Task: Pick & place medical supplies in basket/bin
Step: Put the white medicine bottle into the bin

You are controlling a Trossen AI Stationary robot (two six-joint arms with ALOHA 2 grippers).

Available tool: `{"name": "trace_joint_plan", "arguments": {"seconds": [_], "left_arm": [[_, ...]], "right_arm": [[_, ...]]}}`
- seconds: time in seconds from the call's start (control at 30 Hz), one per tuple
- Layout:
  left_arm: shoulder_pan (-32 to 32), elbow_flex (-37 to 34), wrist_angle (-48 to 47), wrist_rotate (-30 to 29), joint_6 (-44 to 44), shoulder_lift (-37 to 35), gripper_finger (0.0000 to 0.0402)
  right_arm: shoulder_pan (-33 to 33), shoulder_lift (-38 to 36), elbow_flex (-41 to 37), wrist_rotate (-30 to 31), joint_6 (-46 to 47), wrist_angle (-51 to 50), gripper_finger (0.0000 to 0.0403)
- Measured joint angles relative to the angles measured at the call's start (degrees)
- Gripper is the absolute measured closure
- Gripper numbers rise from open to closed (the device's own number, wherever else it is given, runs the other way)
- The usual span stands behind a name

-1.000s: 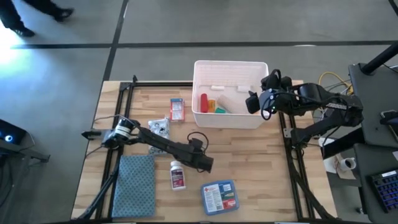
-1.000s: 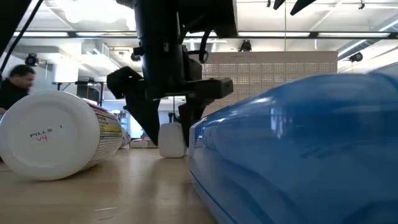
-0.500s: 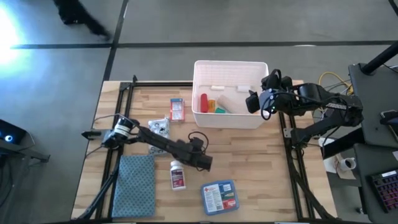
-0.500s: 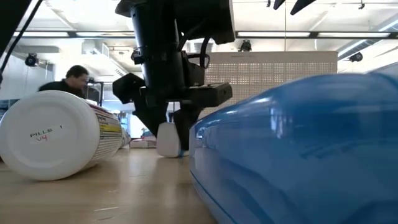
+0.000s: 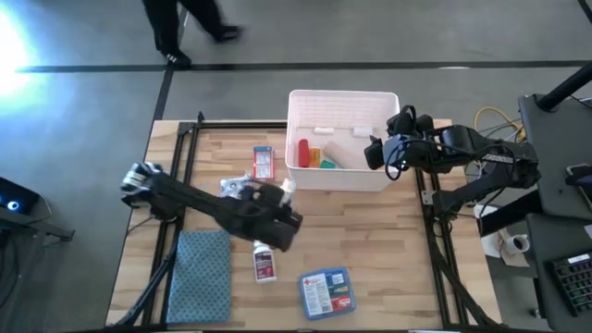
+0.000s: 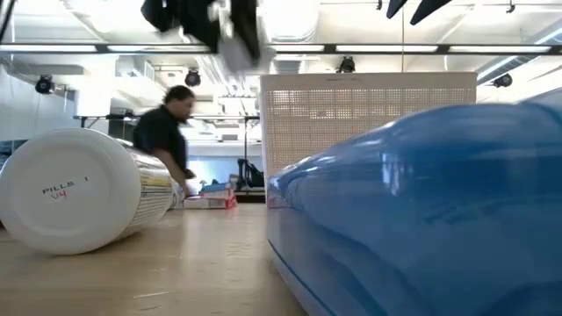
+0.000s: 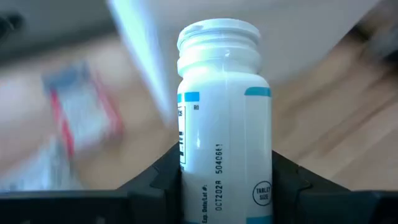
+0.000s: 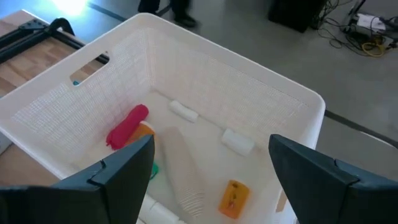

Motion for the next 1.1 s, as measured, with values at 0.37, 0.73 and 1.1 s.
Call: {"name": "trace_joint_plan", "arguments": {"seconds": [0.37, 0.73, 1.1], "left_arm": [[12.4, -1.7, 43.7, 2.8, 52.7, -7.7, 0.0270], [30.2, -0.8, 43.6, 14.7, 47.2, -4.7, 0.0167], [25.9, -0.7, 30.9, 14.9, 49.6, -13.0, 0.0100]], "right_arm": [[0.0, 0.0, -2.1, 0.4, 0.0, 0.0, 0.0097], [2.3, -4.2, -2.1, -6.2, 6.0, -4.8, 0.0097], [2.4, -6.5, -2.1, -3.2, 7.2, -5.7, 0.0097]]}}
